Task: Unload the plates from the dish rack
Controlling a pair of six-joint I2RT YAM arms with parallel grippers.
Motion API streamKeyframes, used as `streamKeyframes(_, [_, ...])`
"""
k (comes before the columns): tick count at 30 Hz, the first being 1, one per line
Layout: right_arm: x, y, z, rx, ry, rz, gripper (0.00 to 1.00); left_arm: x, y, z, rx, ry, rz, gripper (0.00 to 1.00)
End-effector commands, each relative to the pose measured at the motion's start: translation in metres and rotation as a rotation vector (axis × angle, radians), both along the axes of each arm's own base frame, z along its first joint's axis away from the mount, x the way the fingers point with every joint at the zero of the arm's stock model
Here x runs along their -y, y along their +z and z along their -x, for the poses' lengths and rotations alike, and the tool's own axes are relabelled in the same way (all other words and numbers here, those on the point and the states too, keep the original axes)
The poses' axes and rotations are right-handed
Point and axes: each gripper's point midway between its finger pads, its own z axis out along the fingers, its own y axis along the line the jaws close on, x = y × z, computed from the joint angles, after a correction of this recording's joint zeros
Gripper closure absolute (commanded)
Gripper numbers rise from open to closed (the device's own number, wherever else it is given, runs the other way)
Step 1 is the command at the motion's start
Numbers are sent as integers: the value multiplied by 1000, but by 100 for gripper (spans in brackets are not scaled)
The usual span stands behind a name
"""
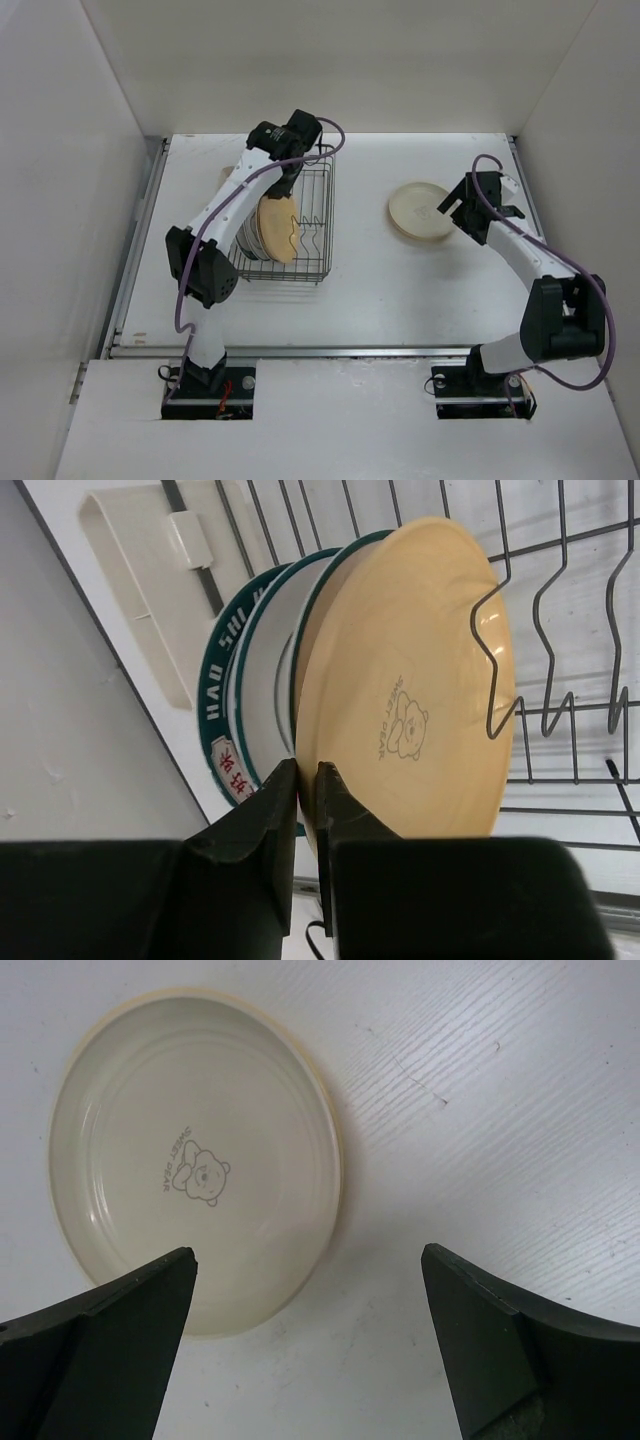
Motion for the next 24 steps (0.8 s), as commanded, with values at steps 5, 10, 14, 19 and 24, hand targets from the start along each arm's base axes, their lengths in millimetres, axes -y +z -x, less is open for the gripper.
streamKeyframes(5, [-2,39,-7,110,52,37,0,2,83,-6,240,-22,96,100])
streamKeyframes(10, [-24,74,-12,214,198,49,0,0,128,-15,435,-12,76,100])
streamKeyframes(14, [-40,101,-11,291,289,66,0,9,153,-18,540,-26,84,100])
streamKeyframes(19, [-111,142,1,476,679,1,1,17,172,-20,620,-12,163,100])
streamKeyframes(24, [-174,200,35,747,988,-222,1,53,157,-5,476,-136,414,100])
